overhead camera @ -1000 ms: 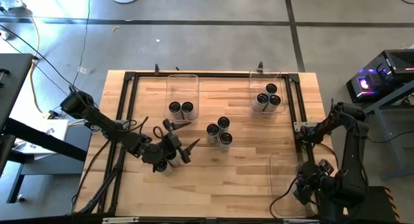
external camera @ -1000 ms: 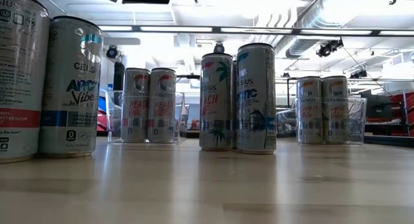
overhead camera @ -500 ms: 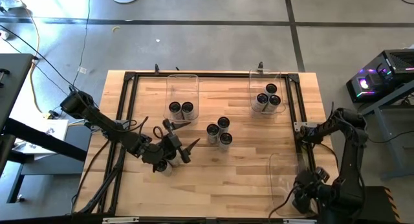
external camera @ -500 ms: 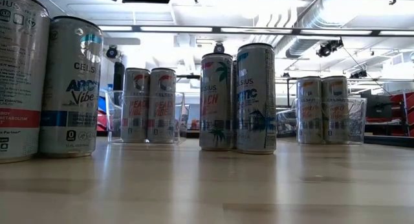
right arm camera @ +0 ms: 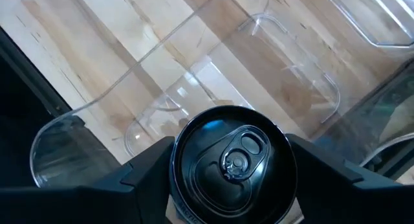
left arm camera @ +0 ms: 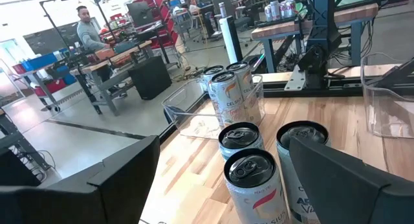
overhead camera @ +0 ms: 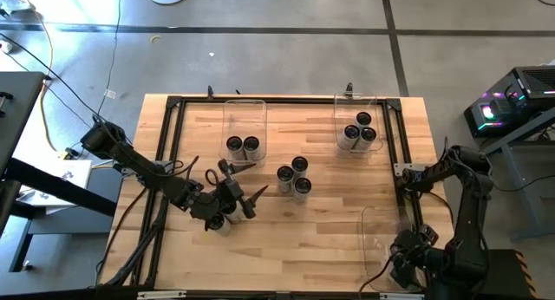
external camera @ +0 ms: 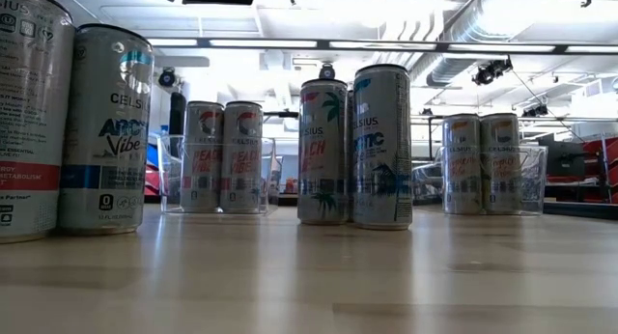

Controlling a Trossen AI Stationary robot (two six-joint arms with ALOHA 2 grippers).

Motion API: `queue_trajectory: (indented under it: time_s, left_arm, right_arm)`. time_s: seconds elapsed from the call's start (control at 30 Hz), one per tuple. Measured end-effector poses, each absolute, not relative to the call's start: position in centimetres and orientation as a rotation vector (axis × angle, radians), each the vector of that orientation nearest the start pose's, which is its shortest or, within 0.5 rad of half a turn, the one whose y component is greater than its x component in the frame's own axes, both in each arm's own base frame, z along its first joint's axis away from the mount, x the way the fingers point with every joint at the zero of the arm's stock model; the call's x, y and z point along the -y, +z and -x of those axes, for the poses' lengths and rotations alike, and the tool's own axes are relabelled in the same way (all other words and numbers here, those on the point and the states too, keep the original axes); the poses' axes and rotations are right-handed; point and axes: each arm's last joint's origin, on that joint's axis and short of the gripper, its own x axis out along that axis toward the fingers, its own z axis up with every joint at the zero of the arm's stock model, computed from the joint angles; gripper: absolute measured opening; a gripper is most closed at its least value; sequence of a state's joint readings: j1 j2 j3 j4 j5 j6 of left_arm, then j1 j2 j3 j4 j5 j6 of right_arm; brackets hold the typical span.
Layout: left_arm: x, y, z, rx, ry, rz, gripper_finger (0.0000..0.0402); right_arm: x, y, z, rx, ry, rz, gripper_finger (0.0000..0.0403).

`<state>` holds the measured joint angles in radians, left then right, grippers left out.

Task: Sort soda cans
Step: Put the white-blue soda can into the bottom transparent bin

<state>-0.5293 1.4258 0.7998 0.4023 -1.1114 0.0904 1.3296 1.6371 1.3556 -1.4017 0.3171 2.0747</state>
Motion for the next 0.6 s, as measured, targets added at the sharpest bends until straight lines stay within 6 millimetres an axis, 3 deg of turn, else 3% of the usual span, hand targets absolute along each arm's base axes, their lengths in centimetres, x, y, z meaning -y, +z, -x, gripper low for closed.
queue_trajectory:
  time_s: [0.6]
  left_arm:
    - [11.6, 25.7, -27.3, -0.154, 0.61, -0.252, 0.0339]
  right_arm:
    - [-27.2, 26.2, -8.4, -0.914, -0.452, -0.414, 0.0245]
